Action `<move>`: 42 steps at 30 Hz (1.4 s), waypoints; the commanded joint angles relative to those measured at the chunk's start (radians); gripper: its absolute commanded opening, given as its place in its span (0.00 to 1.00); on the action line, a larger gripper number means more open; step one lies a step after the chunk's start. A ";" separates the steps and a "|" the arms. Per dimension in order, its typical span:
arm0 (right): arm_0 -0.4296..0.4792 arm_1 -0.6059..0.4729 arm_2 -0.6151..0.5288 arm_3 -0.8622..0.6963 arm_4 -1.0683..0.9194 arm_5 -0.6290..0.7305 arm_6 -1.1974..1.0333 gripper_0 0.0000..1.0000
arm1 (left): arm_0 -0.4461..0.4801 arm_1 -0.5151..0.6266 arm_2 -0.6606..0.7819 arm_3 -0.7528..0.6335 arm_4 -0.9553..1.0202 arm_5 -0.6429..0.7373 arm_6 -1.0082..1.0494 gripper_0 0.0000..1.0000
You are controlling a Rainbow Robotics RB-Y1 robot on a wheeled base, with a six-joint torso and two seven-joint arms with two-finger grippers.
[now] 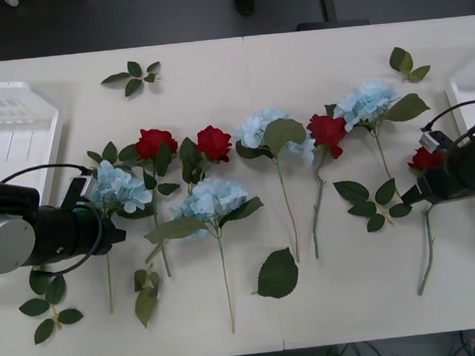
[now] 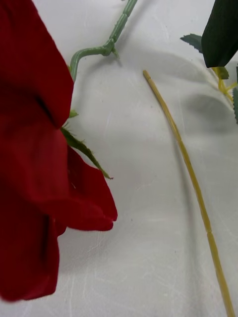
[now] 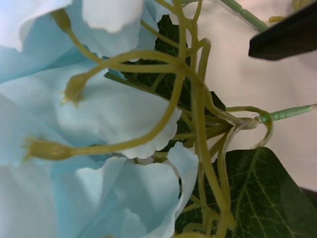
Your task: Place the red flowers into the right box and the blue flowers into the left box. If a person shows an open palm, hand one flower to the person first, then continue sorting.
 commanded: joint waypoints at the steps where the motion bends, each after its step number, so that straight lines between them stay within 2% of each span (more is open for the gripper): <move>1: 0.008 0.025 0.001 0.010 0.023 -0.024 -0.049 1.00 | -0.036 -0.011 -0.009 -0.005 -0.014 -0.015 0.043 0.00; 15: 0.008 0.068 0.001 0.019 0.075 -0.064 -0.089 1.00 | -0.036 -0.006 -0.009 -0.007 -0.033 -0.015 0.034 0.00; 23: 0.008 0.085 0.001 0.021 0.101 -0.084 -0.102 1.00 | -0.036 0.058 -0.005 -0.079 -0.033 0.002 0.032 0.00; 27: 0.008 0.094 0.001 0.022 0.115 -0.097 -0.105 1.00 | -0.047 0.156 0.161 -0.268 -0.017 0.252 0.021 0.00; 29: 0.008 0.094 0.001 0.022 0.118 -0.097 -0.105 1.00 | -0.076 0.185 0.224 -0.318 -0.002 0.361 0.015 0.00; 30: 0.008 0.096 0.001 0.022 0.118 -0.101 -0.105 0.98 | -0.111 0.214 0.276 -0.341 0.018 0.458 0.011 0.00; 32: 0.008 0.099 0.001 0.022 0.121 -0.107 -0.105 0.84 | -0.154 0.251 0.328 -0.343 0.016 0.545 0.003 0.00; 33: 0.008 0.100 0.001 0.022 0.121 -0.107 -0.105 0.81 | -0.166 0.264 0.340 -0.340 0.006 0.567 -0.002 0.00; 34: 0.008 0.100 0.001 0.022 0.126 -0.107 -0.106 0.81 | -0.209 0.297 0.353 -0.318 -0.050 0.605 -0.048 0.00; 35: 0.008 0.100 0.001 0.022 0.126 -0.107 -0.106 0.76 | -0.225 0.306 0.353 -0.306 -0.066 0.610 -0.064 0.00; 37: 0.008 0.103 -0.001 0.022 0.131 -0.110 -0.108 0.74 | -0.283 0.329 0.350 -0.220 -0.120 0.613 -0.130 0.00; 39: 0.008 0.103 0.001 0.022 0.134 -0.113 -0.108 0.72 | -0.352 0.333 0.334 -0.082 -0.155 0.591 -0.195 0.00; 42: 0.008 0.106 0.001 0.022 0.138 -0.115 -0.109 0.58 | -0.443 0.333 0.279 0.139 -0.212 0.510 -0.282 0.00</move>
